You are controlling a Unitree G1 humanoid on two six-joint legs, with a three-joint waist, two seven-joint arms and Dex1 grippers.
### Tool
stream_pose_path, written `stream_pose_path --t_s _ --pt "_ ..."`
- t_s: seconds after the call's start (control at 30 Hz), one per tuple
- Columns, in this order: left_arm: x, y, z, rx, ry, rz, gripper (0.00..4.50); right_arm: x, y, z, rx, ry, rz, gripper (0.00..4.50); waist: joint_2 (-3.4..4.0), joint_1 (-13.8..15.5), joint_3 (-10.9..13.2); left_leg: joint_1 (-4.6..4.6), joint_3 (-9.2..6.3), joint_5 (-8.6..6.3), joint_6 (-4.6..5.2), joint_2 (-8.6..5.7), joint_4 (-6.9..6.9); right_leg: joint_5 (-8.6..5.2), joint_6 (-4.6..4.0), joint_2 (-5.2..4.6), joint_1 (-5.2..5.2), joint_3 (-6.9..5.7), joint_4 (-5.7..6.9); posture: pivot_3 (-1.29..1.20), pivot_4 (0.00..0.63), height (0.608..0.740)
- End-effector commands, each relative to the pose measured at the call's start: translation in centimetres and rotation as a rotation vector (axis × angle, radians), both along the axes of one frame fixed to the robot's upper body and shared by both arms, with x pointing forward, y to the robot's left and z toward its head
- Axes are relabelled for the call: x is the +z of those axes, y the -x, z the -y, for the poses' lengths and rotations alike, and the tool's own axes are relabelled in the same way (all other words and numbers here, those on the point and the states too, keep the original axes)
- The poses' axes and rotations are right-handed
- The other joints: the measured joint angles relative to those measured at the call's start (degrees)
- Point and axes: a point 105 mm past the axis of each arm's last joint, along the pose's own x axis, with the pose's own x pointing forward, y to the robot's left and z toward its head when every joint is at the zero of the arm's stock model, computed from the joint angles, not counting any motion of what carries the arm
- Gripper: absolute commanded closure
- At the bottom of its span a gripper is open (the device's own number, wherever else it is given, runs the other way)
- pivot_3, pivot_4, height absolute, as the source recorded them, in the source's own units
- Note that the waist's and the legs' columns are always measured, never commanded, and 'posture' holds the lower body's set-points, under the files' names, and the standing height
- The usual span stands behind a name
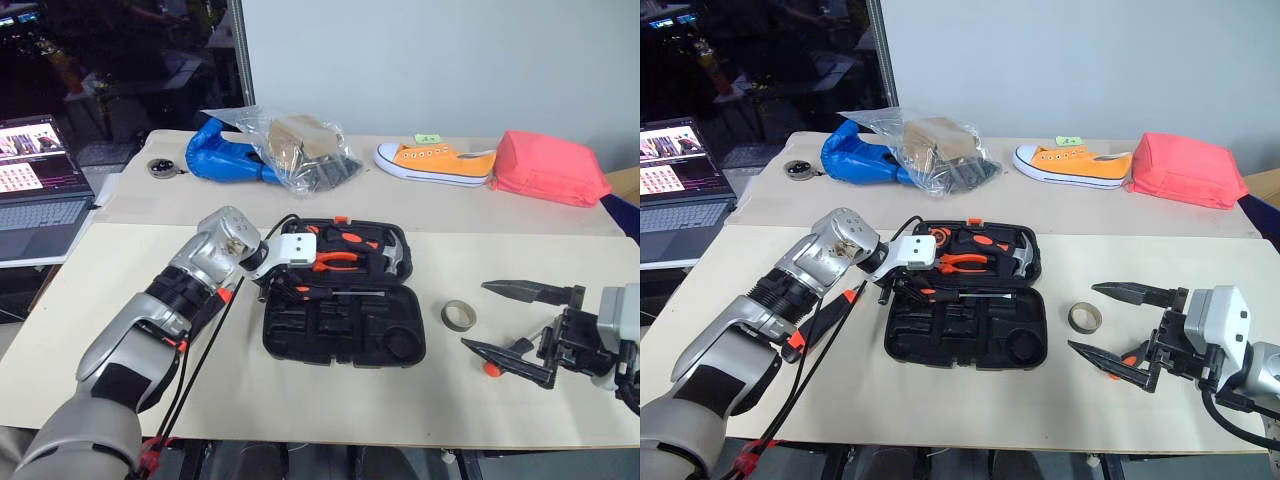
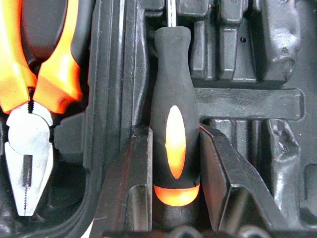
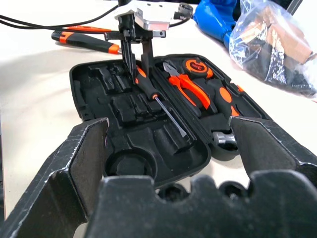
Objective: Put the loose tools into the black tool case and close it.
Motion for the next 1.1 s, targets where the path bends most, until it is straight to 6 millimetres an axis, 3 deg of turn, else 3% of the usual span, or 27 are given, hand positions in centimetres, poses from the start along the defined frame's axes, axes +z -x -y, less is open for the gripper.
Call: stream_pose_path --t_s 0.03,0.17,0.27,0.47,0.53,0.77,1.1 --pt "4.0 -0.3 -0.4 0.009 0.083 0.102 1.54 0.6 0.2 -0.5 0.02 0.006 0.021 0.0 0.01 0.0 0.0 -0.01 -0.01 0.0 0.0 0.0 0.01 0.0 0.01 0.0 -0.01 -0.01 0.0 0.0 0.15 0.74" --pt "6.6 1.6 -0.7 0.02 0.225 0.117 1.54 0.5 0.1 -0.7 0.02 0.001 0.021 0.0 0.06 -0.5 0.0 -0.04 -0.01 -0.01 0.0 0.06 -0.01 -0.02 0.02 0.02 -0.05 0.03 -0.01 0.0 0.15 0.74" --pt "6.6 2.0 1.0 0.137 0.421 0.131 2.26 0.5 -0.2 -1.0 0.028 -0.011 0.023 0.0 0.16 -0.2 0.0 -0.05 -0.05 -0.02 0.02 0.04 -0.04 -0.03 -0.01 -0.01 0.0 0.04 -0.02 0.0 0.15 0.74" --pt "3.4 0.6 3.3 0.438 0.623 0.194 4.48 0.7 -0.6 -1.5 0.043 -0.022 0.025 0.0 0.15 0.5 0.0 -0.12 -0.23 -0.02 0.02 -0.07 0.23 0.03 0.09 -0.17 0.13 0.06 -0.01 0.0 0.15 0.74" --pt "1.8 0.0 3.4 0.527 0.629 0.214 4.48 0.8 -0.6 -1.6 0.05 -0.022 0.023 0.0 0.17 0.5 0.0 -0.1 -0.25 -0.02 0.02 -0.14 0.24 0.04 0.1 -0.16 0.13 0.09 -0.01 0.0 0.15 0.74" --pt "-6.2 2.2 3.0 0.58 0.448 0.09 4.48 1.1 -0.5 -1.4 0.059 -0.002 0.015 0.0 0.25 -0.1 -0.1 0.02 -0.61 -0.02 0.02 -0.15 0.12 0.14 -0.08 -0.1 0.25 0.17 -0.02 0.0 0.15 0.74" --pt "-10.6 3.0 0.5 0.538 0.291 0.204 4.48 1.1 -0.5 -1.1 0.072 0.015 0.006 0.0 0.34 -0.7 -0.4 1.06 -0.55 -0.04 -0.01 -0.07 -0.02 -0.23 0.23 -0.13 1.43 0.31 -0.08 0.0 0.15 0.74"
